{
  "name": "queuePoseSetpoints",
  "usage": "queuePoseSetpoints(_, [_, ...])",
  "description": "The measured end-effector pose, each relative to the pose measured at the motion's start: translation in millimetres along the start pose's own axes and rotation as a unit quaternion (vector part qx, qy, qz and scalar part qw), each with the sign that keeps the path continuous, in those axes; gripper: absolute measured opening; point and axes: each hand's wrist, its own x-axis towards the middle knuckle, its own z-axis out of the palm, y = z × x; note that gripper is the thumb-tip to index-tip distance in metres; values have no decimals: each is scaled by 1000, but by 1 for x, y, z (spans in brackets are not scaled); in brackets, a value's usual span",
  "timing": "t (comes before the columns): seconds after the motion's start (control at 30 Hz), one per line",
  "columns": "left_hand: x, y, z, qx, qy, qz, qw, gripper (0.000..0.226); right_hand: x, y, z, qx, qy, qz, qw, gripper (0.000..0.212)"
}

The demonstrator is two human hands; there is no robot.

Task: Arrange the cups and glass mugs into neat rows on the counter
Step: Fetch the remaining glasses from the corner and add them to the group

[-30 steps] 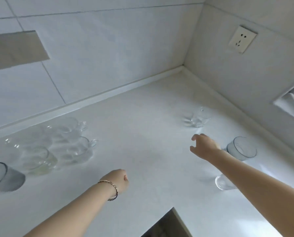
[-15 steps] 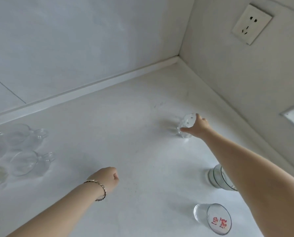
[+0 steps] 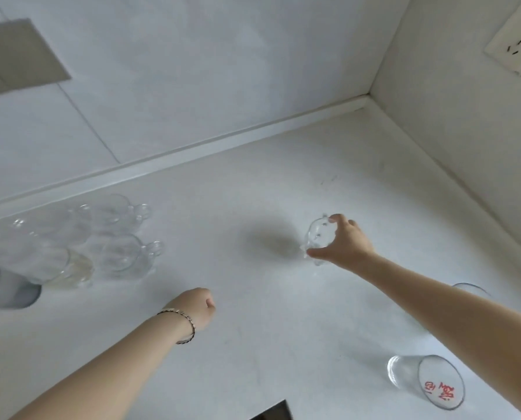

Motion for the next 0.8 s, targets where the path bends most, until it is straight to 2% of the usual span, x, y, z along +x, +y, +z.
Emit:
queuePoseSetpoints(0.2, [-47, -94, 2, -54, 22, -37, 998, 33, -74, -105, 81, -80, -97, -138, 982, 88])
queuePoseSetpoints(0.4, [-105, -226, 0, -99, 45, -86, 990, 34, -144, -209, 172, -140, -137, -228, 954, 88])
queuePoseSetpoints(0.6, [-148, -353, -2, -115, 65, -123, 984, 34, -189, -309, 264, -119, -146, -207, 960, 87])
queuePoseSetpoints(0.8, [-165, -426, -2, -129, 65, -137, 980, 33, -204, -366, 328, -102, -123, -164, 974, 86])
